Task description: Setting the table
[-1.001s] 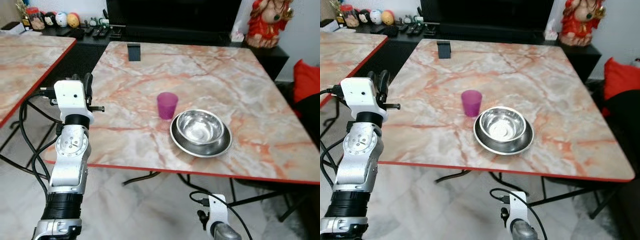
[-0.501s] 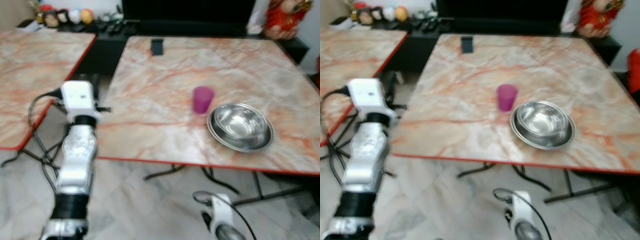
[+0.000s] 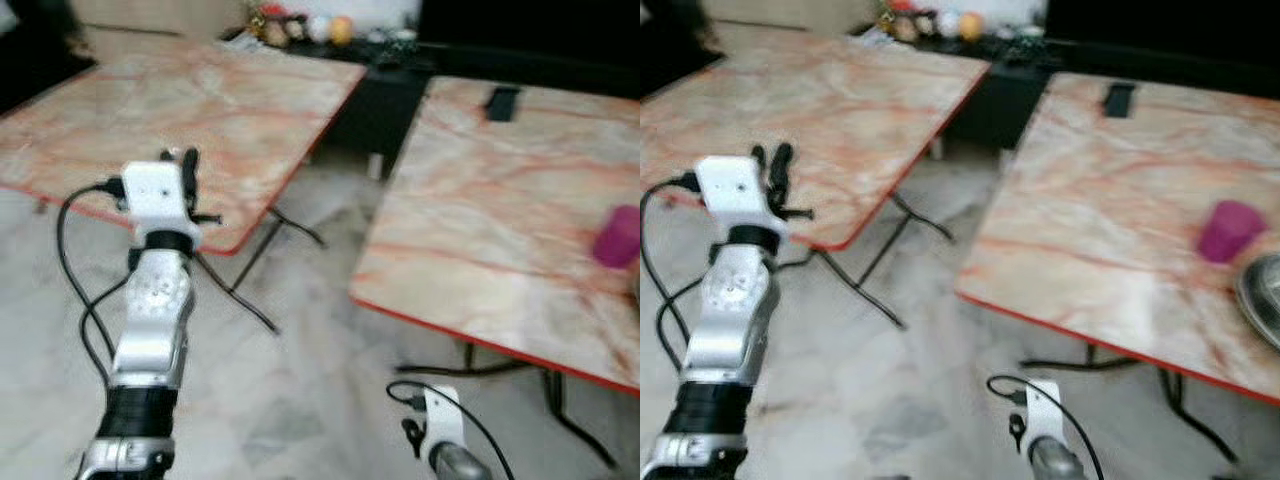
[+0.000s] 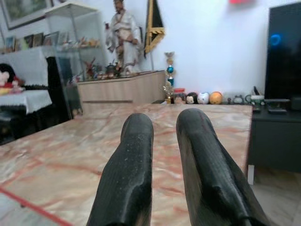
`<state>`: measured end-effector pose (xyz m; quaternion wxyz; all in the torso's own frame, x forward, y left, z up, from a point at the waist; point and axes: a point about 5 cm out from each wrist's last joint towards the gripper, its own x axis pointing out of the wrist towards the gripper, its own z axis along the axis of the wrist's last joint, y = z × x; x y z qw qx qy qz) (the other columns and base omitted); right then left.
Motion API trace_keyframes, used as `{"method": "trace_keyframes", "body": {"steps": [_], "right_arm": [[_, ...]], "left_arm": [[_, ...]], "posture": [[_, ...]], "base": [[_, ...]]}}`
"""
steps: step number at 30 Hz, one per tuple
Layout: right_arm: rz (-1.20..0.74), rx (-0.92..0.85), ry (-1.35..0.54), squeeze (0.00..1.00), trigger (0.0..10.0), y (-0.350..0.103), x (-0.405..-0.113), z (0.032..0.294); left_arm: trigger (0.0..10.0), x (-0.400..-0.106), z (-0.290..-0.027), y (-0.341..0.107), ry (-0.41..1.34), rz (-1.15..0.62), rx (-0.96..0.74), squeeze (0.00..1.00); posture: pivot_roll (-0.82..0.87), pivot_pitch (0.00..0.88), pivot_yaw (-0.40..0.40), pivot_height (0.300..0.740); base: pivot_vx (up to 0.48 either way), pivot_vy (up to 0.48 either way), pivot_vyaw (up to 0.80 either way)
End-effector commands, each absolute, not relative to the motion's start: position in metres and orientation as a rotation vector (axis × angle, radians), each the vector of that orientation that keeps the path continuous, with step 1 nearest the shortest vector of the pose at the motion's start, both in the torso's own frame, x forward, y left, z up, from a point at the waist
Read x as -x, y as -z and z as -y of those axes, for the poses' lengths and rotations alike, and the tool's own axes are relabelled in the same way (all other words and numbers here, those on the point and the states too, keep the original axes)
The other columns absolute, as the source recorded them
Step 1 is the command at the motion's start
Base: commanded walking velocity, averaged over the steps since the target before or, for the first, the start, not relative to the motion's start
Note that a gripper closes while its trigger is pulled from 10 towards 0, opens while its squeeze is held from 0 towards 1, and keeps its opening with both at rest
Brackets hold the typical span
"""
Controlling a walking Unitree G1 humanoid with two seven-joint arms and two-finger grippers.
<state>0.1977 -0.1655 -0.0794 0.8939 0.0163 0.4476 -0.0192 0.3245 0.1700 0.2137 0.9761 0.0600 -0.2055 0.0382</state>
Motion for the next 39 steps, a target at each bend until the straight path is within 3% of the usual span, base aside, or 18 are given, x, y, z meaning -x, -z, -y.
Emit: {"method": "trace_keyframes", "body": {"steps": [1, 28, 37, 39], "right_arm": [[-0.930, -0.034, 0.042, 0.00, 10.0, 0.079, -0.198, 0.166], [-0.933, -0.053, 0.047, 0.00, 10.0, 0.080, -0.197, 0.165], [-0.931, -0.051, 0.050, 0.00, 10.0, 0.080, -0.196, 0.165], [-0.931, -0.051, 0.052, 0.00, 10.0, 0.081, -0.195, 0.166]], "left_arm": [[10.0, -0.324, -0.173, -0.219, -0.083, 0.429, -0.135, 0.00], [10.0, -0.322, -0.182, -0.200, -0.081, 0.364, -0.161, 0.00], [10.0, -0.313, -0.200, -0.137, -0.091, 0.143, -0.160, 0.00], [10.0, -0.307, -0.204, -0.107, -0.081, 0.023, -0.142, 0.00]], "posture": [[0.06, 0.024, -0.053, 0.740], [0.06, 0.001, -0.052, 0.740], [0.06, 0.000, -0.050, 0.740], [0.06, 0.000, -0.051, 0.740]], "base": [[0.000, 0.382, 0.43], [0.000, 0.379, 0.00], [0.000, 0.085, 0.00], [0.000, 0.000, 0.00]]}}
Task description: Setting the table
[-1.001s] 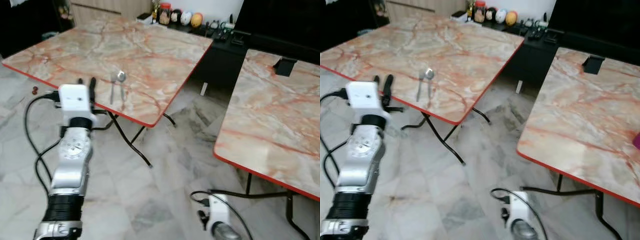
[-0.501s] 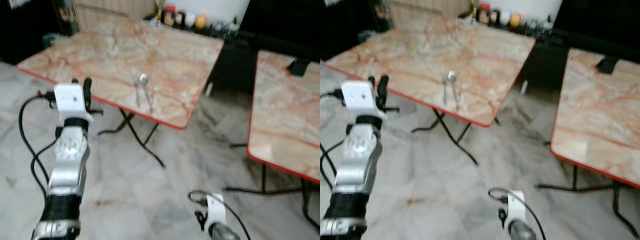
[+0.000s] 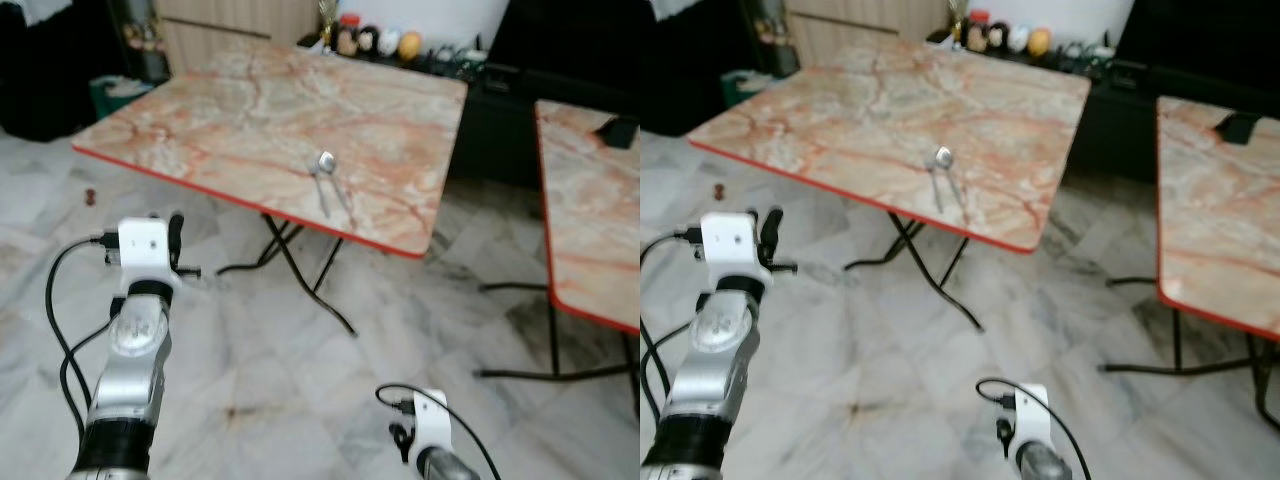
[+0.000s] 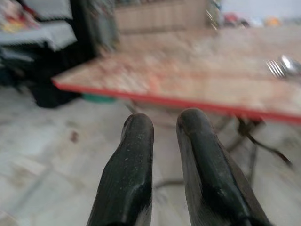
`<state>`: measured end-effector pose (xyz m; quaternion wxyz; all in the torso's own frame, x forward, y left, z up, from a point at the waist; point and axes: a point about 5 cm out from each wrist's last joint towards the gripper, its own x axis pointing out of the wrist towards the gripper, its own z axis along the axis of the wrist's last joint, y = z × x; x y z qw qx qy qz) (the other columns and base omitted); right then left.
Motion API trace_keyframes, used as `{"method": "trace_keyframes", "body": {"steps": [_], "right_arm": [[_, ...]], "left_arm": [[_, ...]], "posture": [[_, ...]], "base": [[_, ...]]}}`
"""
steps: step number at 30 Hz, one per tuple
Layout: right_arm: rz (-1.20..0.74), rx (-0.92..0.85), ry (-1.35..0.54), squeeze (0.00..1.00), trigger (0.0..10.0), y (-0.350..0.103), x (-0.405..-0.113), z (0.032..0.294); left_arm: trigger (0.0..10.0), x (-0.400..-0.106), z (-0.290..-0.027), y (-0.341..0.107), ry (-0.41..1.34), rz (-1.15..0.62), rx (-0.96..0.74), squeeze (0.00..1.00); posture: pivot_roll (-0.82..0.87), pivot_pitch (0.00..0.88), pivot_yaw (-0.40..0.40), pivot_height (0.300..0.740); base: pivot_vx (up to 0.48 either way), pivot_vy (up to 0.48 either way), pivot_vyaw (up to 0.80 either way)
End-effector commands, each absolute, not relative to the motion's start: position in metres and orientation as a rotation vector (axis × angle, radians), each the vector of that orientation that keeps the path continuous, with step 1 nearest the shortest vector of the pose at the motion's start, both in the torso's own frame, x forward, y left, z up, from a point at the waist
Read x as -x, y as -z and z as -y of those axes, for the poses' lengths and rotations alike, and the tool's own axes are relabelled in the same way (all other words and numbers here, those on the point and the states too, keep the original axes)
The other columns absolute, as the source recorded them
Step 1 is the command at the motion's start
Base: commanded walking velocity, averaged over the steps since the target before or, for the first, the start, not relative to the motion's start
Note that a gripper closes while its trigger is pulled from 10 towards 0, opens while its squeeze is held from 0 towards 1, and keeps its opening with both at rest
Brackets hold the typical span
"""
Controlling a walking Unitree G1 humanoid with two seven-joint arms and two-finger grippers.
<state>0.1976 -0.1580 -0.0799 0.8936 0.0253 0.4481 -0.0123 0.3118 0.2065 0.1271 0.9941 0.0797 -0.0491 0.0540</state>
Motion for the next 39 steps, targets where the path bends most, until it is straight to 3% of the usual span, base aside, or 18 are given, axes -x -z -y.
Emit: {"method": "trace_keyframes", "body": {"steps": [1, 12, 17, 19, 23, 27, 34, 39], "right_arm": [[-0.930, -0.052, 0.053, 0.00, 10.0, 0.081, -0.195, 0.166], [-0.920, -0.060, 0.063, 0.00, 10.0, 0.081, -0.195, 0.167], [-0.917, -0.058, 0.061, 0.00, 10.0, 0.080, -0.195, 0.167], [-0.914, -0.054, 0.057, 0.00, 10.0, 0.080, -0.196, 0.167], [-0.911, -0.054, 0.056, 0.00, 10.0, 0.079, -0.196, 0.168], [-0.917, -0.041, 0.050, 0.00, 10.0, 0.079, -0.197, 0.168], [-0.912, -0.045, 0.047, 0.00, 10.0, 0.079, -0.198, 0.167], [-0.915, -0.036, 0.041, 0.00, 10.0, 0.079, -0.198, 0.168]], "left_arm": [[10.0, -0.304, -0.205, -0.096, -0.073, -0.024, -0.135, 0.00], [10.0, -0.259, -0.210, 0.007, -0.039, -0.478, -0.065, 0.00], [10.0, -0.250, -0.211, 0.022, -0.055, -0.554, -0.038, 0.00], [10.0, -0.237, -0.216, 0.036, -0.132, -0.628, 0.043, 0.00], [10.0, -0.241, -0.239, 0.032, -0.332, -0.607, 0.222, 0.00], [10.0, -0.245, -0.239, 0.030, -0.269, -0.617, 0.163, 0.00], [10.0, -0.196, -0.238, 0.066, -0.305, -0.828, 0.123, 0.00], [10.0, -0.182, -0.236, 0.074, -0.353, -0.867, 0.161, 0.00]], "posture": [[0.06, 0.000, -0.052, 0.740], [0.06, 0.000, -0.059, 0.740], [0.06, 0.000, -0.064, 0.740], [0.05, 0.000, -0.070, 0.740], [0.06, 0.000, -0.073, 0.740], [0.07, 0.004, -0.075, 0.740], [0.05, 0.019, -0.068, 0.740], [0.05, 0.027, -0.073, 0.740]], "base": [[0.000, 0.000, 0.00], [0.000, 0.000, 0.00], [0.000, 0.000, 0.00], [0.000, 0.000, 0.00], [0.000, 0.000, 0.00], [0.000, 0.000, 0.00], [0.000, 0.000, 0.00], [0.000, 0.000, 0.00]]}}
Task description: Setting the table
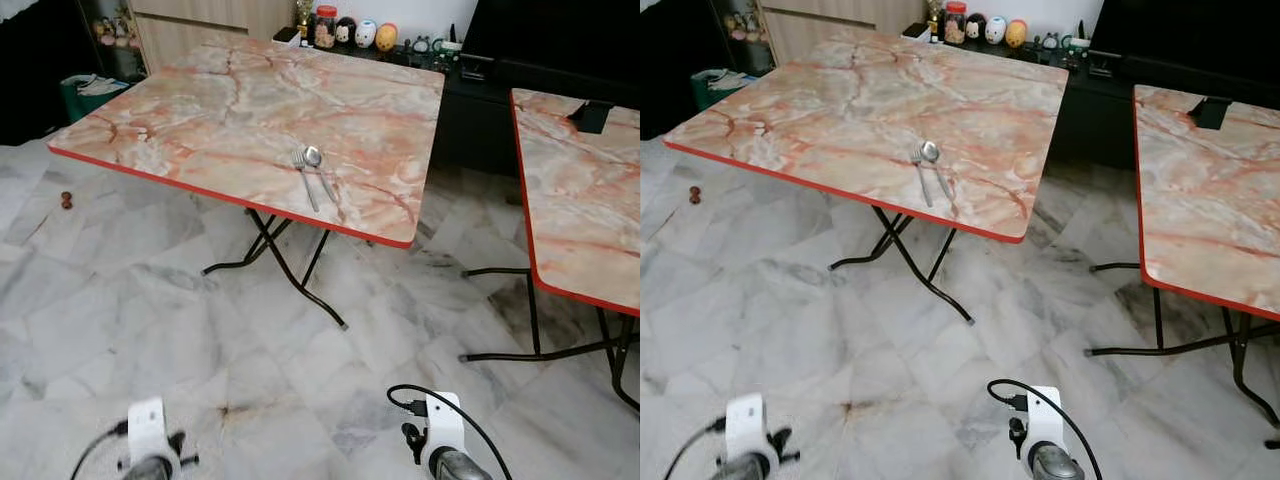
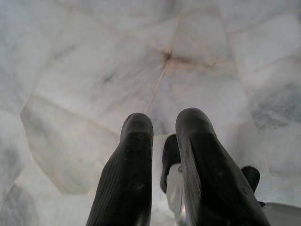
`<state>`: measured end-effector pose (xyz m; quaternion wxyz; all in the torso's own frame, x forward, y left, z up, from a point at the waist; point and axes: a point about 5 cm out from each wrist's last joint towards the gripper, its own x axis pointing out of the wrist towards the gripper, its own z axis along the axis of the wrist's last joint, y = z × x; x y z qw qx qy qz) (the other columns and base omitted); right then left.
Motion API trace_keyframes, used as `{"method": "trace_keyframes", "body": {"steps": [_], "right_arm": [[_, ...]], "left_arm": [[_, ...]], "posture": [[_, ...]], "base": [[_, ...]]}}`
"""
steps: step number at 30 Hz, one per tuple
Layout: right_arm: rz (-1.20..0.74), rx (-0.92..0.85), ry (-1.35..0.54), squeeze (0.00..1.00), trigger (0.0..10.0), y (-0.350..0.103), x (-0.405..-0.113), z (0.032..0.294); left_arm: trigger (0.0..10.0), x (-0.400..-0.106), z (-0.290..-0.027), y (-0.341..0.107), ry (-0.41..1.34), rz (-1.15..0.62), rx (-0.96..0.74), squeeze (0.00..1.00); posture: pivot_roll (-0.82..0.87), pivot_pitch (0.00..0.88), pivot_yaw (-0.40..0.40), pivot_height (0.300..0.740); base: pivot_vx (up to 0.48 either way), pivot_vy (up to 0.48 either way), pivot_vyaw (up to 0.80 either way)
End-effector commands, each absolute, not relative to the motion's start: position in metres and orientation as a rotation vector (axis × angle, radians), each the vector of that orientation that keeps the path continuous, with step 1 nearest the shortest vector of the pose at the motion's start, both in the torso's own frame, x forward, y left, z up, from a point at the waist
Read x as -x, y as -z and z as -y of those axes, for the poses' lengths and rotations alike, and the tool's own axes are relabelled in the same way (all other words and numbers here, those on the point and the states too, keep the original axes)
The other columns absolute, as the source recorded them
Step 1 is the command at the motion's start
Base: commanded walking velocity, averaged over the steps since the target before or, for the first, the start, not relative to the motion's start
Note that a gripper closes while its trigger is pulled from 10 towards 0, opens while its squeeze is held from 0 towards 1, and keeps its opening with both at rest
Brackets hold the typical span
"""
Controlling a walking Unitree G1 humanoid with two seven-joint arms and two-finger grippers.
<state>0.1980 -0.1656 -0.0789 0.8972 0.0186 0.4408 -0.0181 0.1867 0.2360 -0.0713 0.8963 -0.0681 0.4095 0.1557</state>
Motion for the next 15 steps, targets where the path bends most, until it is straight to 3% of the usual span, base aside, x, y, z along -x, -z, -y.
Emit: {"method": "trace_keyframes", "body": {"steps": [1, 8, 15], "right_arm": [[-0.915, -0.036, 0.041, 0.00, 10.0, 0.0786, -0.1984, 0.1678], [-0.913, -0.036, 0.041, 0.00, 10.0, 0.0783, -0.1988, 0.1684], [-0.913, -0.039, 0.039, 0.00, 10.0, 0.0781, -0.1994, 0.1681]], "left_arm": [[10.0, -0.1820, -0.2356, 0.0743, -0.353, -0.867, 0.161, 0.00], [10.0, -0.1789, -0.2344, 0.0766, -0.362, -0.883, 0.166, 0.00], [10.0, -0.1826, -0.2329, 0.0753, -0.360, -0.877, 0.167, 0.00]], "posture": [[0.05, 0.027, -0.073, 0.740], [0.05, 0.032, -0.072, 0.740], [0.05, 0.031, -0.073, 0.740]], "base": [[0.000, 0.000, 0.00], [0.000, 0.000, 0.00], [0.000, 0.271, 0.00]]}}
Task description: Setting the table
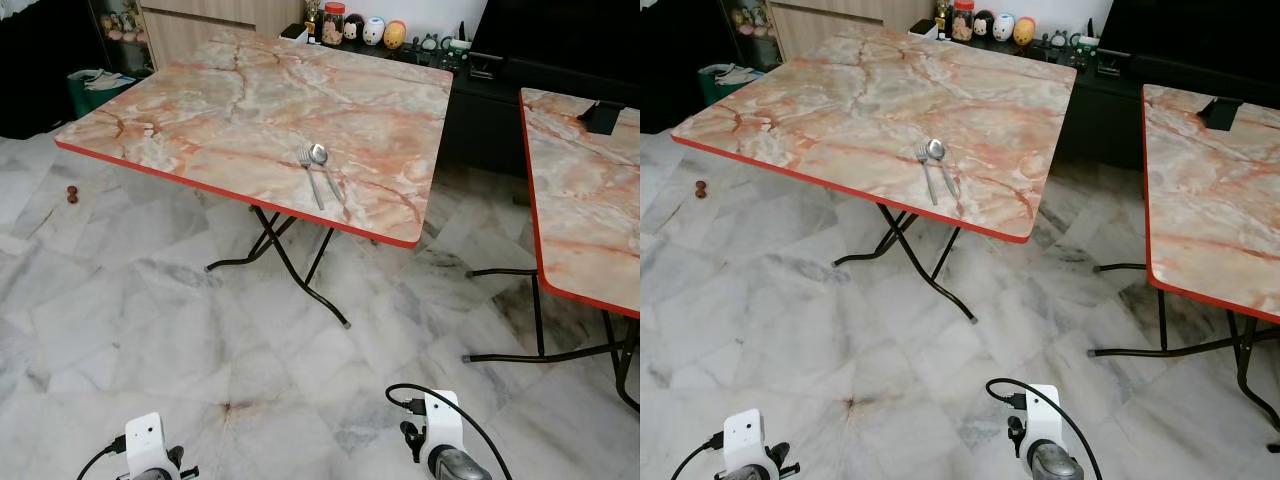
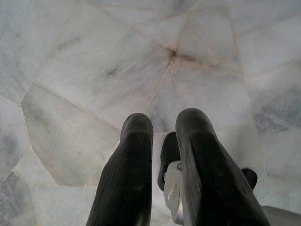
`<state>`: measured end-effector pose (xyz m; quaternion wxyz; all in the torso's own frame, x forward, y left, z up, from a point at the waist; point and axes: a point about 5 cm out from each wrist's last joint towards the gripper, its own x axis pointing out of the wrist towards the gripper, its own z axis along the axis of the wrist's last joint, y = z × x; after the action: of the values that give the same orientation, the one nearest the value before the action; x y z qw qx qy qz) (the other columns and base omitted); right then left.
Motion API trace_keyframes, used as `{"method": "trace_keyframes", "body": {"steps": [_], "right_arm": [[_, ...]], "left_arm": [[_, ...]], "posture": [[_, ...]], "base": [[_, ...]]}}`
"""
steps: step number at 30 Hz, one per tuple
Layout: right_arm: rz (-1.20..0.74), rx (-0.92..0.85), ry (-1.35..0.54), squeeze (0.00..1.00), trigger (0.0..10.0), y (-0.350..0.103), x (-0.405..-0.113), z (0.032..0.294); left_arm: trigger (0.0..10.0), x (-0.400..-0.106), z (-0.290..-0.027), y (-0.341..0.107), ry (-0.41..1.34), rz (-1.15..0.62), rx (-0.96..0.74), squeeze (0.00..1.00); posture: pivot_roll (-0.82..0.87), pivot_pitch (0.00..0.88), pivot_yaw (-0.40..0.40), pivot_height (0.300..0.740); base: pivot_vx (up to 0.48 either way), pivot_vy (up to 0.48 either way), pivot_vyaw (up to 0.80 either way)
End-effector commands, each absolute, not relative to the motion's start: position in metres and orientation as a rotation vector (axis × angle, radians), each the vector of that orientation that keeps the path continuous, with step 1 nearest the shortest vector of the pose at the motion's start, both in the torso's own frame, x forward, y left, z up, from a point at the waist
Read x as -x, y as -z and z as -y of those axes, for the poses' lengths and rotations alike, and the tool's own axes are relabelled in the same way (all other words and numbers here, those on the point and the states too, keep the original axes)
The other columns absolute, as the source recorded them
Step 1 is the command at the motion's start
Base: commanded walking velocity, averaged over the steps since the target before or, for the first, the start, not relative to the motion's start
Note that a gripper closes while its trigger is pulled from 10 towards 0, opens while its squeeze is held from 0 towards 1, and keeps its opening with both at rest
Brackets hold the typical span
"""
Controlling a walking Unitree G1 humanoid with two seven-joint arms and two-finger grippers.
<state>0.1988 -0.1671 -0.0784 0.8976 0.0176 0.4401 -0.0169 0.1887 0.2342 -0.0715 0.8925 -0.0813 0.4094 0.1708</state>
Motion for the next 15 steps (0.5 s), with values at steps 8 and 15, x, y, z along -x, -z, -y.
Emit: {"method": "trace_keyframes", "body": {"steps": [8, 15], "right_arm": [[-0.913, -0.041, 0.037, 0.00, 10.0, 0.0783, -0.1989, 0.1676], [-0.915, -0.043, 0.036, 0.00, 10.0, 0.0786, -0.1986, 0.1672]], "left_arm": [[10.0, -0.1815, -0.2330, 0.0759, -0.362, -0.881, 0.160, 0.00], [10.0, -0.1774, -0.2343, 0.0775, -0.354, -0.897, 0.134, 0.00]], "posture": [[0.05, 0.027, -0.072, 0.740], [0.05, 0.024, -0.070, 0.740]], "base": [[0.000, 0.440, 0.00], [0.000, 0.179, 0.00]]}}
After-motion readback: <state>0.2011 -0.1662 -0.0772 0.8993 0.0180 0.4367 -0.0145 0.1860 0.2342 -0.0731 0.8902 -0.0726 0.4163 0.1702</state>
